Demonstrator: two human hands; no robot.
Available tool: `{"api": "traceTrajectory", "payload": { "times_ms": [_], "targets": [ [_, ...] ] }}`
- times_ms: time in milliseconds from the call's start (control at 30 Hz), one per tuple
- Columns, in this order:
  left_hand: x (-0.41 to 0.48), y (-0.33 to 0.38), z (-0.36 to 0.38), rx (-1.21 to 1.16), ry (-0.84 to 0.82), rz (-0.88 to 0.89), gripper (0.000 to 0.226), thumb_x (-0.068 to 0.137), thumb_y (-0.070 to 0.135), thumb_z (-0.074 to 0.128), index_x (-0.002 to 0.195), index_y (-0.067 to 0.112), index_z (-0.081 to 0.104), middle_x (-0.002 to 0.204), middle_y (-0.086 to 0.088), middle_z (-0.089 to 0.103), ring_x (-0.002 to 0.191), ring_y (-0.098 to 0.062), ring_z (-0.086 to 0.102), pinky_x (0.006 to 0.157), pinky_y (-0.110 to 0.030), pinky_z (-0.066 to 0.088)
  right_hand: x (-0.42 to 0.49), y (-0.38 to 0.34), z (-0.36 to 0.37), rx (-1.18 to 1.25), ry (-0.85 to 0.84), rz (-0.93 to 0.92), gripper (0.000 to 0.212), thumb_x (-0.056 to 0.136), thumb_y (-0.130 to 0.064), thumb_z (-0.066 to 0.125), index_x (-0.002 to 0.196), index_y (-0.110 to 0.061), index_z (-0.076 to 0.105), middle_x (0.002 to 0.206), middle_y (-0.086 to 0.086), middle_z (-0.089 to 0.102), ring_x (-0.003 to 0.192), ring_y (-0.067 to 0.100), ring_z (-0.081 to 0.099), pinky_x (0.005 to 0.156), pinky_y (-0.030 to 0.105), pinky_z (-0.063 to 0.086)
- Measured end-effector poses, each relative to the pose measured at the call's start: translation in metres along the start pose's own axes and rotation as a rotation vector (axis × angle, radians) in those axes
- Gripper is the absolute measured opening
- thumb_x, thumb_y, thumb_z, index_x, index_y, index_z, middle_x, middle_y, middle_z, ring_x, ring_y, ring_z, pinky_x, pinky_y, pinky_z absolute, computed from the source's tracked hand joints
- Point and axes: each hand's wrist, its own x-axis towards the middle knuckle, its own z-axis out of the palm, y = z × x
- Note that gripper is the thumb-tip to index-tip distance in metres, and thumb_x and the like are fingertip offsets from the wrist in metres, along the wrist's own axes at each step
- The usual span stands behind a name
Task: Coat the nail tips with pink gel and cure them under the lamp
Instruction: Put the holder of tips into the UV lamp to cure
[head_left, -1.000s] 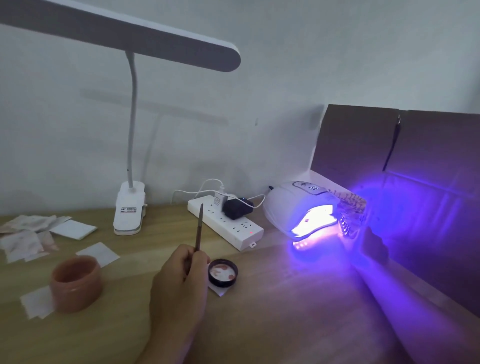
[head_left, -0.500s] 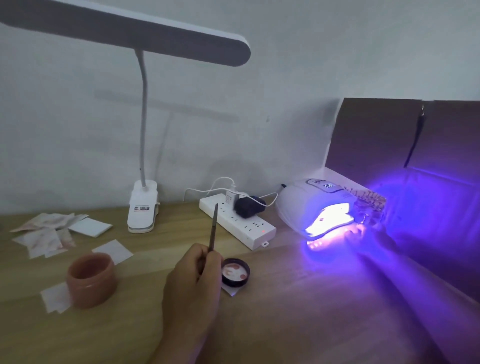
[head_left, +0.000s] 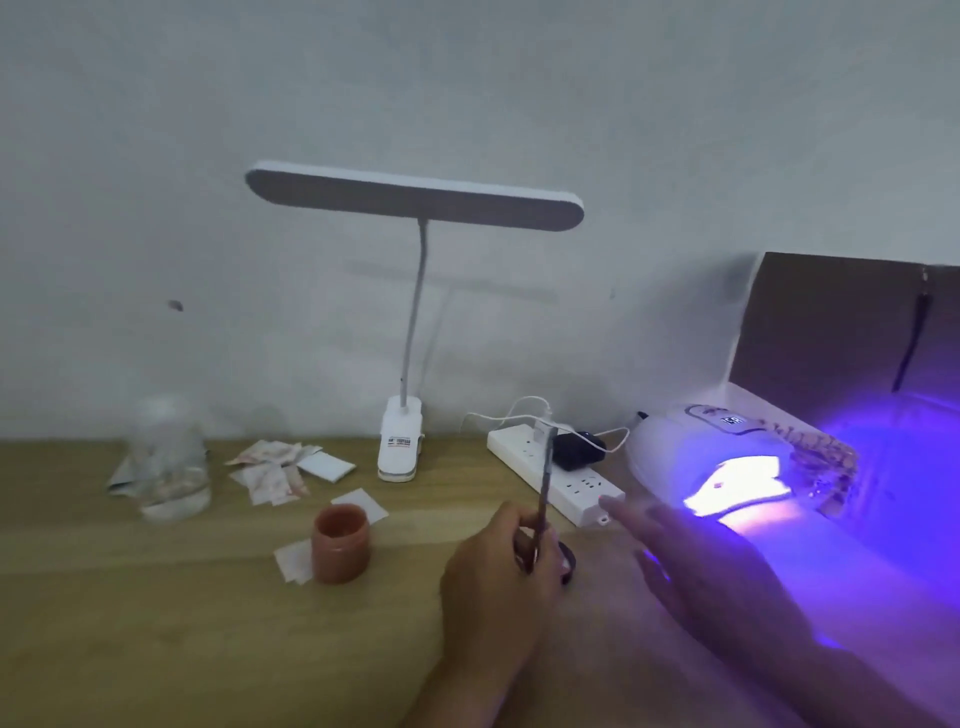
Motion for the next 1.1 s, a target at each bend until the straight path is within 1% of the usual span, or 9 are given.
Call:
{"api": "traceTrajectory", "payload": {
  "times_ms": [100,300,367,533,633,800,900,967,1100],
  "targets": [
    [-0.011,0.008,-0.013,0.044,0.001,0.095,0.014,0.081,0.048,0.053,0.077,0.036,0.048,0.057,0.018,0.057,0.057,-0.005,0.054,0.052,-0.018,0.034,0.006,-0.046,0.008,-0.106,0.198,-0.316,0.072,0.063,-0.019,0.087,0.126,-0.029,0.052,0.083,-0.011,0.067,0.068,0.014,0.065,0.050,0.021,0.050],
    [-0.003,0.021,-0.056,0.151,0.028,0.153,0.014,0.076,0.051,0.048,0.080,0.037,0.051,0.062,0.012,0.059,0.064,-0.010,0.058,0.055,-0.023,0.038,0.017,-0.117,-0.004,0.145,0.156,-0.119,0.035,0.077,-0.036,0.048,0.110,-0.035,0.060,0.094,-0.018,0.064,0.084,0.010,0.061,0.052,0.031,0.049],
    [-0.006,0.020,-0.077,0.241,-0.022,0.203,0.023,0.078,0.056,0.049,0.090,0.039,0.057,0.062,0.020,0.060,0.066,-0.003,0.060,0.059,-0.014,0.038,0.013,-0.133,0.001,0.285,0.174,-0.018,0.034,0.072,-0.041,0.042,0.101,-0.037,0.060,0.091,-0.018,0.064,0.082,0.008,0.060,0.056,0.031,0.048],
    [-0.033,0.005,-0.153,0.364,-0.111,0.330,0.040,0.077,0.072,0.043,0.114,0.058,0.049,0.079,0.031,0.062,0.079,0.010,0.059,0.062,-0.005,0.037,0.004,-0.171,0.018,0.667,0.057,0.310,0.028,0.071,-0.042,0.067,0.094,-0.040,0.051,0.083,-0.026,0.063,0.072,-0.002,0.059,0.063,0.026,0.049],
    [-0.053,-0.018,-0.204,0.514,-0.092,0.322,0.043,0.075,0.073,0.047,0.112,0.052,0.055,0.082,0.028,0.060,0.082,0.006,0.058,0.063,-0.010,0.041,-0.010,-0.180,0.035,0.716,0.034,0.237,0.033,0.072,-0.051,0.076,0.087,-0.038,0.049,0.080,-0.026,0.062,0.069,-0.004,0.059,0.055,0.014,0.043],
    [-0.056,-0.073,-0.318,0.595,0.368,-0.183,0.036,0.070,0.062,0.062,0.086,0.033,0.048,0.079,0.014,0.057,0.068,-0.006,0.055,0.060,-0.030,0.044,-0.020,-0.155,0.053,1.022,0.054,0.457,0.009,0.088,-0.035,0.068,0.082,-0.029,0.062,0.076,-0.008,0.071,0.052,0.002,0.058,0.055,0.017,0.049],
    [-0.057,-0.114,-0.387,0.664,0.523,-0.459,0.042,0.066,0.050,0.077,0.085,0.019,0.056,0.083,-0.001,0.062,0.074,-0.024,0.060,0.064,-0.035,0.049,-0.013,-0.138,0.062,1.188,0.127,0.618,0.018,0.094,-0.029,0.061,0.085,-0.016,0.070,0.072,0.003,0.072,0.041,0.006,0.054,0.043,0.018,0.050],
    [-0.061,-0.144,-0.420,0.748,0.520,-0.627,0.067,0.058,0.060,0.076,0.103,0.012,0.064,0.105,-0.010,0.066,0.097,-0.033,0.063,0.078,-0.040,0.055,-0.012,-0.134,0.067,1.176,0.123,0.621,0.022,0.096,-0.034,0.057,0.086,-0.022,0.073,0.073,0.003,0.072,0.039,0.005,0.052,0.043,0.016,0.050],
    [-0.060,-0.187,-0.448,0.810,0.415,-0.819,0.110,0.063,0.078,0.067,0.144,0.012,0.036,0.148,-0.014,0.040,0.137,-0.032,0.039,0.106,-0.040,0.039,-0.010,-0.136,0.068,1.151,0.044,0.555,0.022,0.101,-0.037,0.046,0.100,-0.034,0.067,0.081,0.012,0.071,0.036,0.010,0.047,0.041,0.012,0.042]
  ]
}}
